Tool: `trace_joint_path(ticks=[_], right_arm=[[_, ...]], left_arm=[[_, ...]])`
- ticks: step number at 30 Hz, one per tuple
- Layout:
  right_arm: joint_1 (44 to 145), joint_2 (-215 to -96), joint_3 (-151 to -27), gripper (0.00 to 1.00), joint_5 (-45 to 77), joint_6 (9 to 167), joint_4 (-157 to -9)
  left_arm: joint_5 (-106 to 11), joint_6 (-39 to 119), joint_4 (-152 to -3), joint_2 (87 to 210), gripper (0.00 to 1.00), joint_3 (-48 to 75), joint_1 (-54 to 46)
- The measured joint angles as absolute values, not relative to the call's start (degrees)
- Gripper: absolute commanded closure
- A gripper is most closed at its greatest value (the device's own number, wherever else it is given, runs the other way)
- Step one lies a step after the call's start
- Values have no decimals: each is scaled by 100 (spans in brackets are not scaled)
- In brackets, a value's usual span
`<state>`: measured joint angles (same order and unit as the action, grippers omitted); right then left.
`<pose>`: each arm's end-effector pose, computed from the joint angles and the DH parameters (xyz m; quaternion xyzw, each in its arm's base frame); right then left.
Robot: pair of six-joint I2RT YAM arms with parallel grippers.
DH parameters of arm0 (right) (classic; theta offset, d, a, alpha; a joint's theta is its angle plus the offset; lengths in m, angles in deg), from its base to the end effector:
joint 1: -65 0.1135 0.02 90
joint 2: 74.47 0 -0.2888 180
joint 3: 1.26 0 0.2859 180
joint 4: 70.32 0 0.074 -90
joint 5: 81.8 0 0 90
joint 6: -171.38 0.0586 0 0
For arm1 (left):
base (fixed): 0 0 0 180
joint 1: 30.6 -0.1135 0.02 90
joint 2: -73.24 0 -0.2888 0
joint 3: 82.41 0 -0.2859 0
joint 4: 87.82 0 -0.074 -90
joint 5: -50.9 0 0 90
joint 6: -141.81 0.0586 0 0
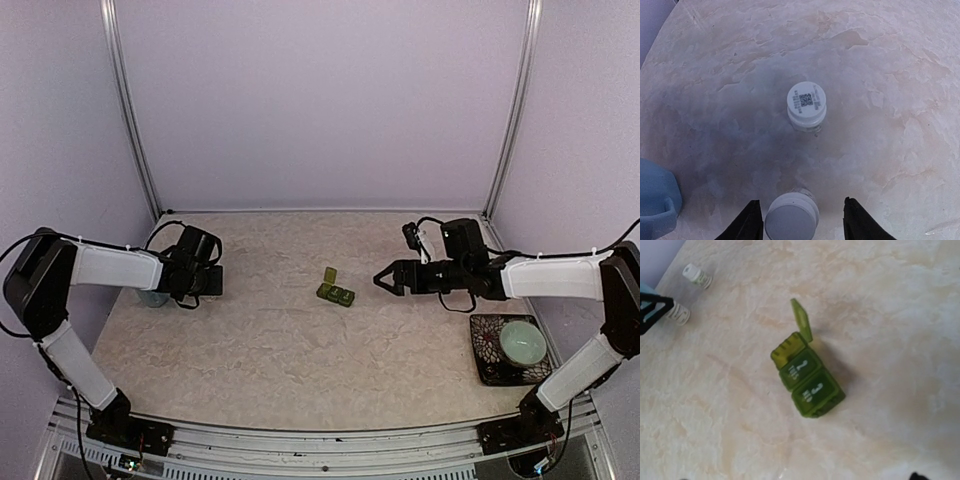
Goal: Sort the pills into containers
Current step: Pick up the pill bottle from the center of the board.
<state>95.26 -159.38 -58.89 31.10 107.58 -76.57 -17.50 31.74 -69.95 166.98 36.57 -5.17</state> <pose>0.2953 0.1987 0.1994 -0.1244 0.8596 0.3734 0.3258 0.3352 -0.1355 0.1479 -0.0199 0.9267 0.0346 0.3737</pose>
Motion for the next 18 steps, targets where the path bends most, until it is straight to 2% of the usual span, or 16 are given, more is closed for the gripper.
trace_joint_path(ticks=[7, 12, 14, 18], right_arm=[[9705, -16132, -5889, 7, 3103, 10653, -7654], [9824, -16416, -5898, 7, 3057, 10644, -7657], [9867, -16528, -5953, 7, 3018, 10631, -7670], [9917, -16781, -6160, 7, 2926, 10557, -7729]], left_arm=[[-1763, 3174, -7034, 16748, 64, 3657, -521], [-1765, 3172, -7128, 16814, 85, 3657, -556], [-1767, 3174, -7141, 16816, 90, 3657, -556], [-1765, 3174, -7146, 16816, 91, 3659, -556]])
